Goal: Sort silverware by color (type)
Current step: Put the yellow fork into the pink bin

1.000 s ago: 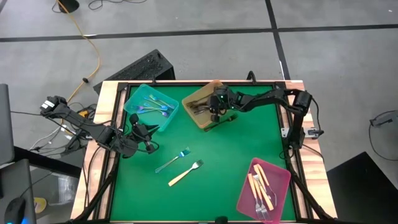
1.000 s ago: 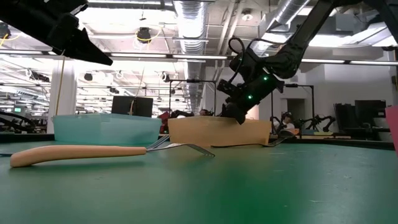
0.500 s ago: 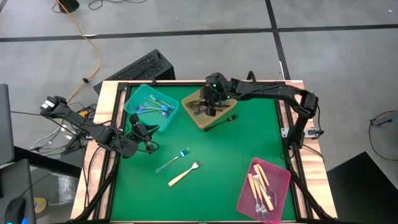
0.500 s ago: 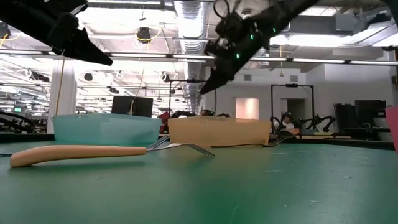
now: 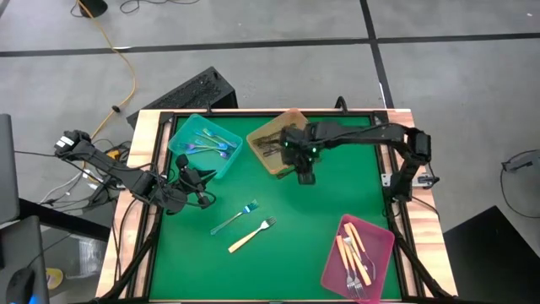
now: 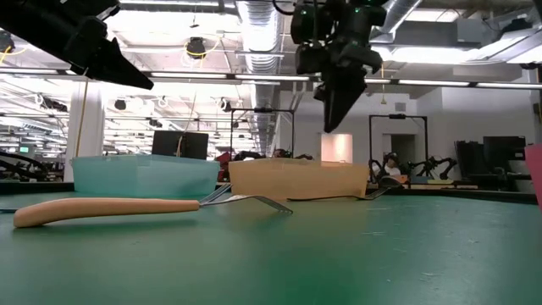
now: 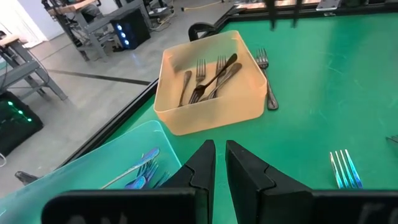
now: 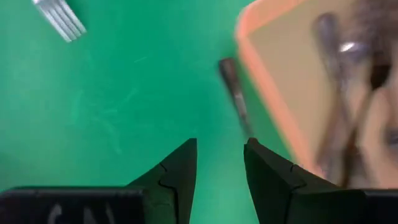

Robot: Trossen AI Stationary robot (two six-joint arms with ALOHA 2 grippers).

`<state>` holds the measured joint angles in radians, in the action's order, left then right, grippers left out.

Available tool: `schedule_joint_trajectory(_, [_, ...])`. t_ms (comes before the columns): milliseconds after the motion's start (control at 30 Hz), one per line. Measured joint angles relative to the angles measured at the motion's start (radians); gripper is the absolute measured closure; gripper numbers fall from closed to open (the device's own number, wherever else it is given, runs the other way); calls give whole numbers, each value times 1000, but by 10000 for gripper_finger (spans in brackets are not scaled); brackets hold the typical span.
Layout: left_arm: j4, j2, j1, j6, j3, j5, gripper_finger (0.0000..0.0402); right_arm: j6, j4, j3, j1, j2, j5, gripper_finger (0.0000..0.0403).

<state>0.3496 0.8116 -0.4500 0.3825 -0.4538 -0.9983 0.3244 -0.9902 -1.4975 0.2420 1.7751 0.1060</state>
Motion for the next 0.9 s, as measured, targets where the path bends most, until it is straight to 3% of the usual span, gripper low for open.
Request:
schedule_joint_trajectory(167, [0,0,0,4,0,0,377,-135,80,84,-118,-16,17,249])
schedule_joint_trajectory(367, [0,0,0,22,0,14,377,-219,345,230,-314,-15,28,249])
schedule_joint_trajectory(467, [-8,0,0,55,0,79,377,-275,503,279,-386,-17,25,249])
schedule_joint_trajectory(667, [-31,0,0,135,0,198,368,-406,542,291,-480,-17,-54,249])
schedule_joint_trajectory(900, [-153,16,-1,68,0,385,314,-350,623,291,-525,-16,-81,249])
